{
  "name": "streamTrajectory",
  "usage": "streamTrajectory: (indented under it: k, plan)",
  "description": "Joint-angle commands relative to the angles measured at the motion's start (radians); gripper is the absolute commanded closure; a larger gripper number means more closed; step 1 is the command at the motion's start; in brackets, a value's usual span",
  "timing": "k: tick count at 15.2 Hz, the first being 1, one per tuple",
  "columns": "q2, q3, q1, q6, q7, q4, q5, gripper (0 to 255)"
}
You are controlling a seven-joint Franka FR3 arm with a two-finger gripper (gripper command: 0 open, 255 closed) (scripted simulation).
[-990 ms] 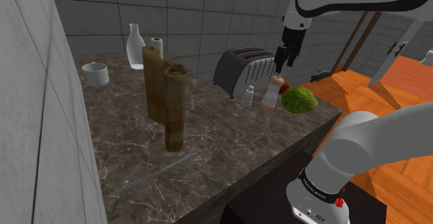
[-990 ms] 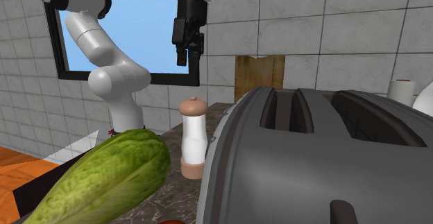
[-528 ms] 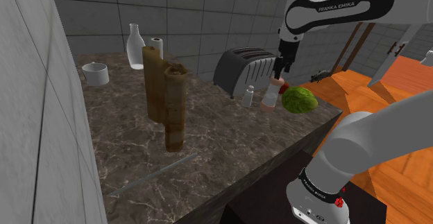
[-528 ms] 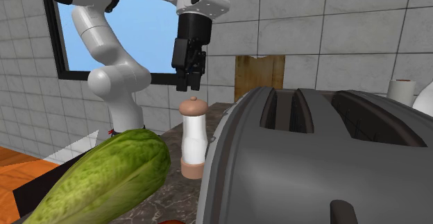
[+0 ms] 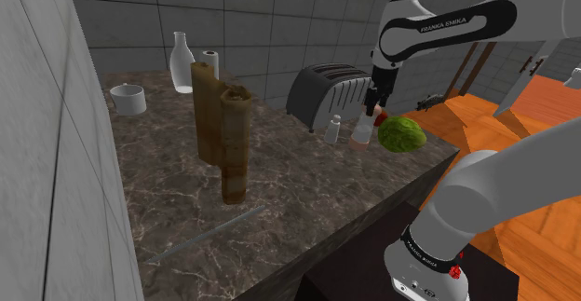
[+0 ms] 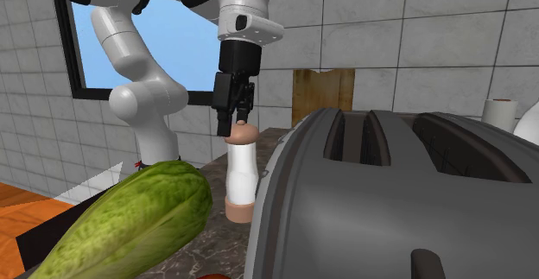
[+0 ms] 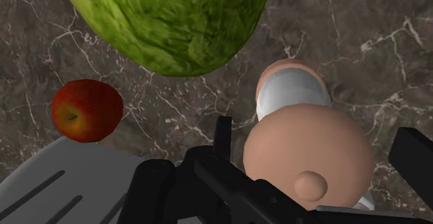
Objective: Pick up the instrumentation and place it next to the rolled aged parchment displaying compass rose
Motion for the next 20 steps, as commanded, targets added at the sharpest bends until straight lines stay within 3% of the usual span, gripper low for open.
streamTrajectory:
  k: [1,6,7,16,20]
  plan:
    - [0.001,-0.001,-0.001,0.005,0.000,-0.004,-0.001,0]
    - [0.001,-0.001,-0.001,0.005,0.000,-0.004,-0.001,0]
    - [0.001,-0.001,-0.001,0.005,0.000,-0.004,-0.001,255]
    - [0.001,-0.001,-0.001,0.005,0.000,-0.004,-0.001,255]
    - [-0.014,0.009,0.002,-0.051,-0.008,0.039,0.007,255]
